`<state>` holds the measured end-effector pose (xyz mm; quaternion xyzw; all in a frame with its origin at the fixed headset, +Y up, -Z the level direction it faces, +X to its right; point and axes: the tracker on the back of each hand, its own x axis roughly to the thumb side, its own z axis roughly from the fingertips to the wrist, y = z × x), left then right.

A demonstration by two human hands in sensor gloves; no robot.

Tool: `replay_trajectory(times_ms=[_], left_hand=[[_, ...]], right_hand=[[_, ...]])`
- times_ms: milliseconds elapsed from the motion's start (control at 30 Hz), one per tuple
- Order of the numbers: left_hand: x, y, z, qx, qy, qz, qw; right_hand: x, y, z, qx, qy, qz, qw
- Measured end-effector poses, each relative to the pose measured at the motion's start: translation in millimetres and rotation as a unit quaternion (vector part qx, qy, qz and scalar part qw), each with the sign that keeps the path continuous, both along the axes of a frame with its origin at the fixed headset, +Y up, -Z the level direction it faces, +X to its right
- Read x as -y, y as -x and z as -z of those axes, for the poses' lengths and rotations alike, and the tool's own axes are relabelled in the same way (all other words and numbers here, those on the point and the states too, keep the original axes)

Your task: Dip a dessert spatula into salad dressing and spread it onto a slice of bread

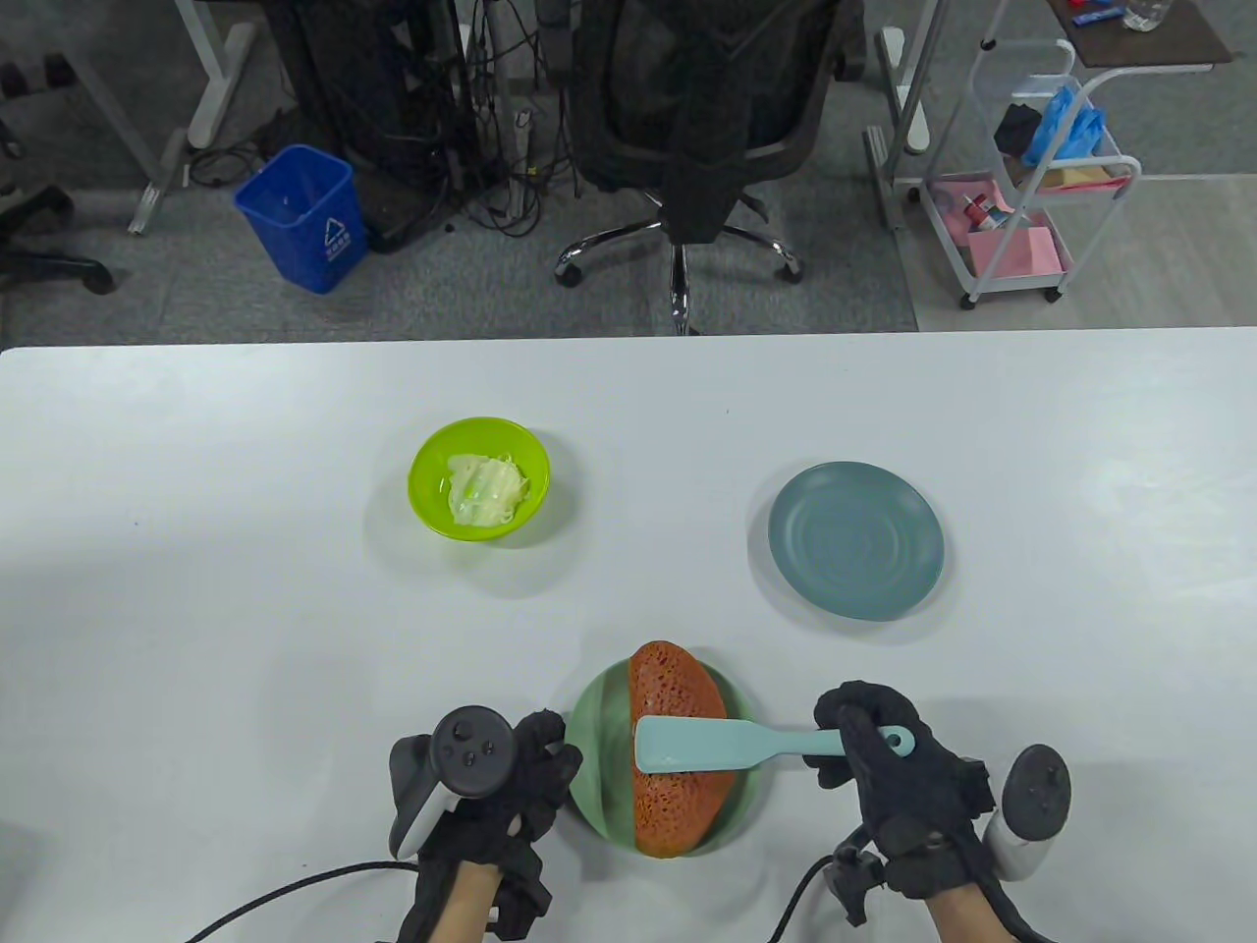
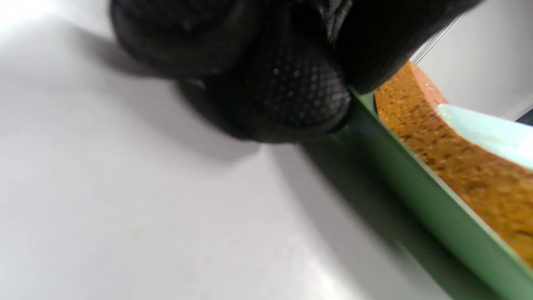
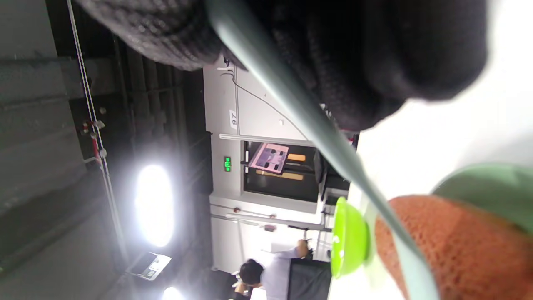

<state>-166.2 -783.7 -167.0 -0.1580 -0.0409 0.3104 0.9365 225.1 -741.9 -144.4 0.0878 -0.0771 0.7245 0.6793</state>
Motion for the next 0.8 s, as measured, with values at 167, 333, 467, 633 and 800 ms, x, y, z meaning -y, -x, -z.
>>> replay_trajectory(times_ms=[167,333,467,633,800], left_hand=[[-0.3,0.1,0.0,0.0,-0.001,0.001,1.0],[-0.2,-0.2,-0.1,0.0,0.0,0.001,1.0],[-0.2,-0.2,-0.1,0.0,0.0,0.001,1.0],[-0.2,-0.3,-0.3,0.0,0.002,-0.001,1.0],[-0.2,-0.3,-0.2,0.0,0.002,-0.002,1.0]], right_hand=[[-10.5,-0.3,-5.5,0.018,-0.018,-0.028,0.999],[-15.6,-11.7,-5.6,0.048,-0.025,-0.027,0.998],[-13.4,-24.2,-2.6,0.053,-0.007,0.002,0.999],[-16.7,-40.5,-2.7,0.071,-0.003,0.021,0.997],[-16.8,-52.7,-3.5,0.088,0.002,0.028,0.996]])
